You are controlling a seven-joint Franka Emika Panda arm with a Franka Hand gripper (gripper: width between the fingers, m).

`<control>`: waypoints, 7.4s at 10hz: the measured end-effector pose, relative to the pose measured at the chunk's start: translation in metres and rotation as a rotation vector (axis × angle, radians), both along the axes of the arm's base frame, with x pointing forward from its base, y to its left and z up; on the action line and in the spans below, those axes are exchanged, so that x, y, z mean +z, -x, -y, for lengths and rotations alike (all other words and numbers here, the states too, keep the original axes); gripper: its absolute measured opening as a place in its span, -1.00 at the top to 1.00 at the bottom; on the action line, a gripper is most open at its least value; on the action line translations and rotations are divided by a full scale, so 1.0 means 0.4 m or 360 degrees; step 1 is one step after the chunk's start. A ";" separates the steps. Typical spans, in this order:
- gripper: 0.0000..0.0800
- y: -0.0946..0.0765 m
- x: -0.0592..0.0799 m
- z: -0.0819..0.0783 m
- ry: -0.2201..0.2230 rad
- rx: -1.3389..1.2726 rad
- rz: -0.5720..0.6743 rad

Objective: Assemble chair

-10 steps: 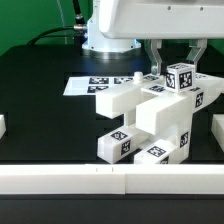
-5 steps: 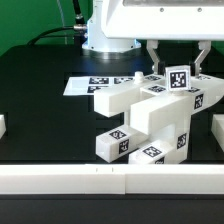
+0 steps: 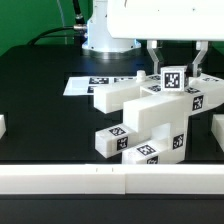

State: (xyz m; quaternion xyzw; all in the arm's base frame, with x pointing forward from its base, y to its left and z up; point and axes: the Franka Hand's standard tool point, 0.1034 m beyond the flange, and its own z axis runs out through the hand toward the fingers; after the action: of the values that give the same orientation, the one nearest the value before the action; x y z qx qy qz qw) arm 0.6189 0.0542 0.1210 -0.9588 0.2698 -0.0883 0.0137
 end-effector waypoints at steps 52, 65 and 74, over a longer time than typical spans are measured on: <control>-0.62 -0.025 -0.003 0.025 0.0029 0.0204 0.0073; -0.62 -0.054 0.039 0.081 0.0269 0.1441 -0.0067; -0.62 -0.055 0.018 0.064 0.0380 0.1852 -0.0067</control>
Offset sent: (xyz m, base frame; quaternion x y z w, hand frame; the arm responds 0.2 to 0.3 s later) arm 0.0097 0.0134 -0.0015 0.0181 0.0299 -0.2914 0.9560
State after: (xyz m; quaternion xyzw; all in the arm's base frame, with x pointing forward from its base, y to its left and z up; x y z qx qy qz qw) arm 0.6410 0.0285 0.1281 -0.9456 -0.3116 -0.0769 -0.0534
